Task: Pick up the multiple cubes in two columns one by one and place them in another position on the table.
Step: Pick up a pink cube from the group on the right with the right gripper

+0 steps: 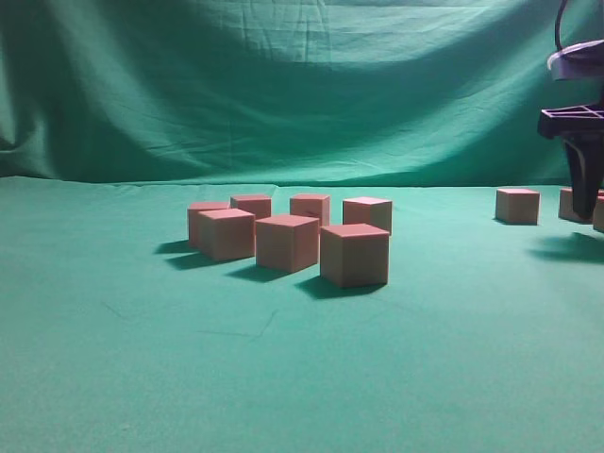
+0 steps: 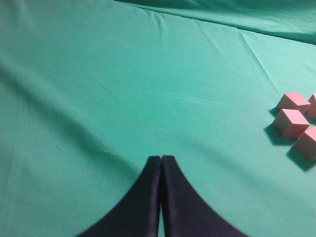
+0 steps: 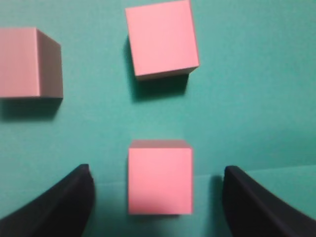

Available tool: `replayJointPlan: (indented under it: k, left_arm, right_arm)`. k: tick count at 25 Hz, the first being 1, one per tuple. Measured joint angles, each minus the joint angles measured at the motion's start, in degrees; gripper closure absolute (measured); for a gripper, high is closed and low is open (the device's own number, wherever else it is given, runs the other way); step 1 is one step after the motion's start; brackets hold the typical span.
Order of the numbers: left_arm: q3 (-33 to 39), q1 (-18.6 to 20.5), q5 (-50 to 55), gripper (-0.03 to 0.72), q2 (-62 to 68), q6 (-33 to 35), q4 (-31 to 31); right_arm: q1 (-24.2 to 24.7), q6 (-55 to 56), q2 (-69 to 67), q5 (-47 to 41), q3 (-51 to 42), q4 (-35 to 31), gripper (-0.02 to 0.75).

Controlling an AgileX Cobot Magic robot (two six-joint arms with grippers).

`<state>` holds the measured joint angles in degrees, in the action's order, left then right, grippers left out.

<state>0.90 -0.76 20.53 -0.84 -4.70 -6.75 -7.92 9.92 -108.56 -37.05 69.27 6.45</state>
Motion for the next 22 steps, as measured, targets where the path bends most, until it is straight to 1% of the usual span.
replayJointPlan:
  k: [3, 4, 6, 8, 9, 13, 15, 18, 22]
  left_arm:
    - [0.0, 0.0, 0.0, 0.688, 0.0, 0.0, 0.0]
    - [0.0, 0.0, 0.0, 0.688, 0.0, 0.0, 0.0]
    - [0.0, 0.0, 0.0, 0.688, 0.0, 0.0, 0.0]
    - [0.0, 0.0, 0.0, 0.688, 0.0, 0.0, 0.0]
    - [0.0, 0.0, 0.0, 0.688, 0.0, 0.0, 0.0]
    - [0.0, 0.0, 0.0, 0.688, 0.0, 0.0, 0.0]
    - [0.0, 0.0, 0.0, 0.688, 0.0, 0.0, 0.0]
    - [0.0, 0.0, 0.0, 0.688, 0.0, 0.0, 0.0]
    - [0.0, 0.0, 0.0, 0.688, 0.0, 0.0, 0.0]
  right_arm:
    - [0.0, -0.1, -0.5, 0.8, 0.0, -0.4, 0.199]
    - [0.0, -0.1, -0.6, 1.1, 0.0, -0.4, 0.254]
    - [0.0, -0.2, -0.8, 1.5, 0.0, -0.4, 0.328]
    - [0.0, -0.2, -0.9, 1.8, 0.0, -0.4, 0.447]
    - [0.0, -0.2, -0.9, 1.8, 0.0, -0.4, 0.482]
    - [0.0, -0.2, -0.7, 1.5, 0.0, -0.4, 0.48]
    - [0.0, -0.4, 0.4, 0.0, 0.0, -0.5, 0.48]
    - [0.0, -0.4, 3.3, -4.5, 1.2, -0.7, 0.48]
    - [0.0, -0.4, 9.6, -11.0, 2.8, -2.5, 0.48]
